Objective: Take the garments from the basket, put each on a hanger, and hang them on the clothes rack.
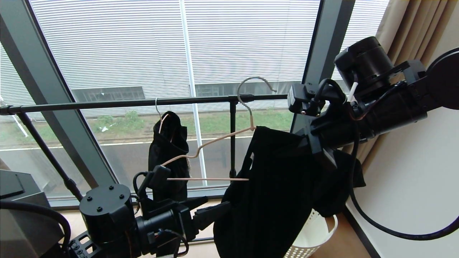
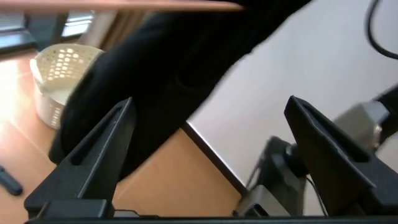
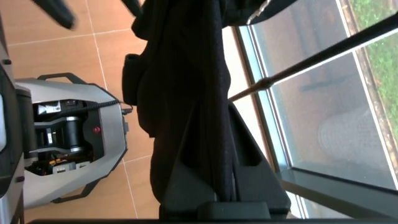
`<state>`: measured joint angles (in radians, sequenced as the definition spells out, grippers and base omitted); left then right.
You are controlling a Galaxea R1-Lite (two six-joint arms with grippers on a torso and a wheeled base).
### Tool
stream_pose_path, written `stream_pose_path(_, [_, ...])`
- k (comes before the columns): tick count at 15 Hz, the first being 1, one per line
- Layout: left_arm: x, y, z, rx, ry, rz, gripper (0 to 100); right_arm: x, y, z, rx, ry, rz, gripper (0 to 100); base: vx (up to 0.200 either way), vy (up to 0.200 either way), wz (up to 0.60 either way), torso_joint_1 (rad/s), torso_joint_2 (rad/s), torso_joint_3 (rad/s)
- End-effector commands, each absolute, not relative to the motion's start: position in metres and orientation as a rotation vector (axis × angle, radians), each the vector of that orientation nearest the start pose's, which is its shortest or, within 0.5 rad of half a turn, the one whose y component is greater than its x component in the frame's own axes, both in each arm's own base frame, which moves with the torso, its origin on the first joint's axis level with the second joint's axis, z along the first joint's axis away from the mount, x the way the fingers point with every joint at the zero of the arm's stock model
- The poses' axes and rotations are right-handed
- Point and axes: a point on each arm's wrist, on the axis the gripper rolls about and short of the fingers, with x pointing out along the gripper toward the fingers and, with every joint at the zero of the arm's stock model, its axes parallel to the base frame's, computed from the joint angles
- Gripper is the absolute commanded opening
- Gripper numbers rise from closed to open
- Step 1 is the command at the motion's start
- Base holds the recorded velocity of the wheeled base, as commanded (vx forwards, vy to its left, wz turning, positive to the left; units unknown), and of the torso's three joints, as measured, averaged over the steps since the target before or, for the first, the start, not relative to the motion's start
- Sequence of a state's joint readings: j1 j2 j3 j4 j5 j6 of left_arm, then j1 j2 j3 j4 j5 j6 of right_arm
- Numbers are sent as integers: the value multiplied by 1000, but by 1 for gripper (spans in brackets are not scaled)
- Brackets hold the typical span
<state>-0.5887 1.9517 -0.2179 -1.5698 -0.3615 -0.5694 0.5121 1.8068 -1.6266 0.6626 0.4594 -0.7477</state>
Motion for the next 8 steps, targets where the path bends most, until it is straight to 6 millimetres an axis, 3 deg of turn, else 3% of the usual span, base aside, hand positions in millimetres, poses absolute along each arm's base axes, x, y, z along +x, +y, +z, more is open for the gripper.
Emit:
stream_pose_path(1, [212,-160,72,-498,437,-858,100,269,170,261,-673,484,1212,0,0,0,0,0,0,0])
stream_pose_path(8, [215,-170,67,-475,425,-837,100,263,175,259,-679,492,1237,0,0,0,0,0,0,0])
